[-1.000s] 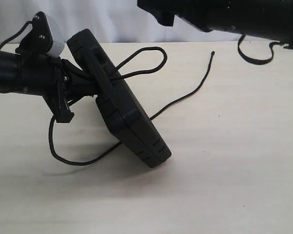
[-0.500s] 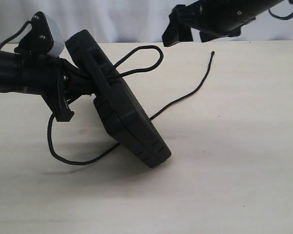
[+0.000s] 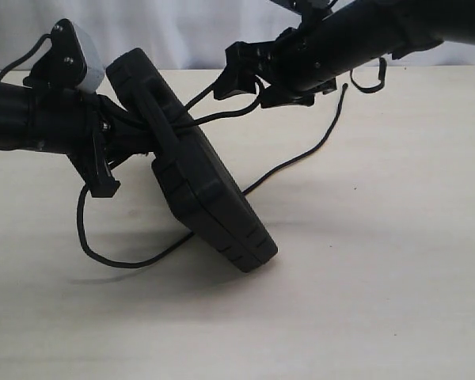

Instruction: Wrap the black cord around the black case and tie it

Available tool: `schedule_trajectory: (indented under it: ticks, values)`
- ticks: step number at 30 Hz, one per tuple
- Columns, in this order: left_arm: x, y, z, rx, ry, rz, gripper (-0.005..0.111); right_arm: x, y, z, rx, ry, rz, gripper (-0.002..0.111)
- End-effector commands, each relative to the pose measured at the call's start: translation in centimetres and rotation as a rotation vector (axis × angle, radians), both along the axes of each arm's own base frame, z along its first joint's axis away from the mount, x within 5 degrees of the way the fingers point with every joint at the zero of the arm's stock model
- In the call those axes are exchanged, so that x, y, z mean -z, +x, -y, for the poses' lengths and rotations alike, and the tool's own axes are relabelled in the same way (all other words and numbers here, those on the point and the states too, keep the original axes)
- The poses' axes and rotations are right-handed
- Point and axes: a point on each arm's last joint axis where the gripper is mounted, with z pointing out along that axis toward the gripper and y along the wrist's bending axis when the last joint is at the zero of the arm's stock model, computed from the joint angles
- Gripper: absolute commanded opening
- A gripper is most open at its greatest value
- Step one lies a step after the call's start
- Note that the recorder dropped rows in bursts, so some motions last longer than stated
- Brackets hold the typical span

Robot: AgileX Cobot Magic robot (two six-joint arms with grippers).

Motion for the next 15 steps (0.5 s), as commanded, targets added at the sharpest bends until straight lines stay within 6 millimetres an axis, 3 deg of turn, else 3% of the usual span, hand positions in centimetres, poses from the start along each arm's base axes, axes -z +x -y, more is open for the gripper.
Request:
schedule_trajectory:
  ticks: [1, 6, 10, 15]
  values:
    - [-0.2, 0.0, 0.2, 0.014, -0.004, 0.021, 0.0, 0.7, 0.9, -0.2, 0.033, 0.021, 0.023, 0.051]
    - [-0.3, -0.2, 0.3, 0.036, -0.022, 0.017, 0.019, 0.9, 0.9, -0.2, 0.033, 0.019, 0.019, 0.007]
    - [-0.3, -0.2, 0.4, 0.044, -0.029, 0.015, 0.044, 0.4, 0.7, -0.2, 0.024, 0.024, 0.021, 0.005]
    - [-0.9, -0.3, 0.1, 0.013, 0.004, 0.047, 0.061, -1.7, -0.1, 0.0, 0.01, 0.033, 0.064, 0.005]
